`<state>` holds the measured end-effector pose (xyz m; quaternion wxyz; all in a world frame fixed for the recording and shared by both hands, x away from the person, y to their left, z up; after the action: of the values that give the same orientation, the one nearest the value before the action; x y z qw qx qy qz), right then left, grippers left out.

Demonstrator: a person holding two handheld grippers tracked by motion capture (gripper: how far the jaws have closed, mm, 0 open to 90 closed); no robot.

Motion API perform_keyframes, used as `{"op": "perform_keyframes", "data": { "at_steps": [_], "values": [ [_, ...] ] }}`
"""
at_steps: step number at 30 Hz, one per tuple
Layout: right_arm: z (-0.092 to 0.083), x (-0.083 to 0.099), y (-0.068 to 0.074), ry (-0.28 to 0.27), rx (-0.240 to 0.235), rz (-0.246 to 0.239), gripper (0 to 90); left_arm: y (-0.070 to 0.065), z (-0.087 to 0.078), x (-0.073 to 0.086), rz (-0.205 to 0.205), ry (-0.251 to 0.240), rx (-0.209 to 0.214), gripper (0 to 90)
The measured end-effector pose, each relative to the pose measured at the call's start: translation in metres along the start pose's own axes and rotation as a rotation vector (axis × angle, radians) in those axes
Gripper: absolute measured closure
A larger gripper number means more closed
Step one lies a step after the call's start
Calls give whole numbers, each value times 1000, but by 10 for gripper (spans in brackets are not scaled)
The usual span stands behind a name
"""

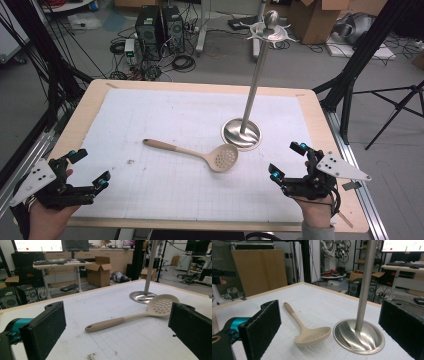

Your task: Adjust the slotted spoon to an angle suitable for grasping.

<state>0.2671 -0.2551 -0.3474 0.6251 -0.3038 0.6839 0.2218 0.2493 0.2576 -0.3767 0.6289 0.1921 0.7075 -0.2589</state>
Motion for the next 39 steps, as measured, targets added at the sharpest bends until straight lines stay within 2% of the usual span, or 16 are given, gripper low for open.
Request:
{"op": "perform_keyframes", "data": {
  "at_steps": [24, 30, 33, 39],
  "values": [
    [0, -1, 0, -4, -6, -12, 30, -1, 4, 3, -4, 11, 4, 17],
    [15, -5, 6, 10, -49, -36, 29, 1, 2, 2, -3, 7, -3, 17],
    [31, -4, 9, 18, -89, -48, 30, 2, -1, 2, -5, 2, -8, 17],
    [55, -4, 11, 67, -133, -92, 30, 4, -3, 3, -12, 3, -14, 17]
  ]
}}
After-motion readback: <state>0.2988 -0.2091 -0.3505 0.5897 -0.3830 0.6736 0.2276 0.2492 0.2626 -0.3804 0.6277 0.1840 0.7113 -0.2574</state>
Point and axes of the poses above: each handheld gripper's, and its own axes: z roughly forward along the jaws, x roughly out of its underside, y roughly to its left, the point moved 6 cm from there along z, roughly forward along the jaws, and after that the axes turned 7 degrees about -z, right-handed, at the moved point
